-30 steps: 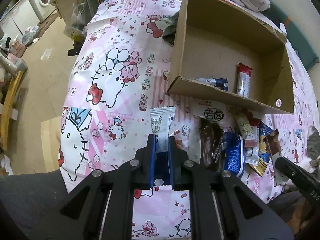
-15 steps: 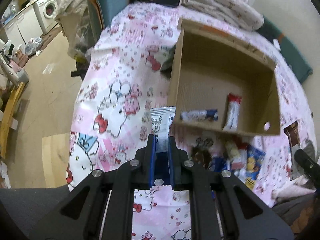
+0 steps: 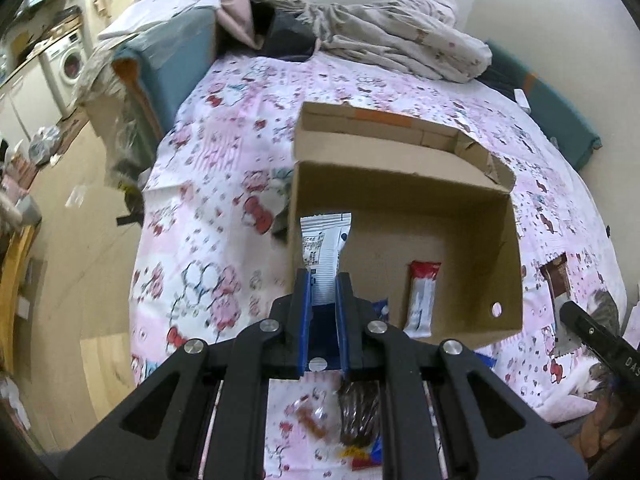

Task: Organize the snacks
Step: 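Lower both held snacks into the box and open both tools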

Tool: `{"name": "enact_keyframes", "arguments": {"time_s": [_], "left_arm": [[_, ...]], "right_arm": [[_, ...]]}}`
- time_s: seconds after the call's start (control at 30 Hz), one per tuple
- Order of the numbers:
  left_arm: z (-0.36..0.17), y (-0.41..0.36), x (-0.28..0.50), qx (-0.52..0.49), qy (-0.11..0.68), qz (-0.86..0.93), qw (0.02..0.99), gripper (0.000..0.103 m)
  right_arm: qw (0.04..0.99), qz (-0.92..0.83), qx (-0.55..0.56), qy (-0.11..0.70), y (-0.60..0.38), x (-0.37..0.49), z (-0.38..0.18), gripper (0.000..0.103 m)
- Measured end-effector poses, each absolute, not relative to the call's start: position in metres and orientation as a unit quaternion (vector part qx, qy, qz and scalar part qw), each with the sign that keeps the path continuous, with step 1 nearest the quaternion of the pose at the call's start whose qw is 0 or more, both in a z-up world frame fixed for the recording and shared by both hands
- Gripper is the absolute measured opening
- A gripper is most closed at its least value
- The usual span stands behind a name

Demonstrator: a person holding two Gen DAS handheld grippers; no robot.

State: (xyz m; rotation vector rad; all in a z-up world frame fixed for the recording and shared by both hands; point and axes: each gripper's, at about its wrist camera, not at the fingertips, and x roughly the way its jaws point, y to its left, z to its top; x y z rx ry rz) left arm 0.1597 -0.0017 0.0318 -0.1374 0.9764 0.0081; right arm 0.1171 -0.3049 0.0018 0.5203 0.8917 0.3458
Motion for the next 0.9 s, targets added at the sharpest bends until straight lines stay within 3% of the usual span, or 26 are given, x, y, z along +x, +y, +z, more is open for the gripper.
{"name": "enact_keyframes", "arguments": {"time_s": [0.9], "left_arm": [[-0.03, -0.036, 0.216, -0.05, 0.48, -0.045, 0.875, 0.01]], "right_arm": [[0.84, 0.137, 0.194, 0.488, -0.292, 0.193, -0.058, 0.018]]}}
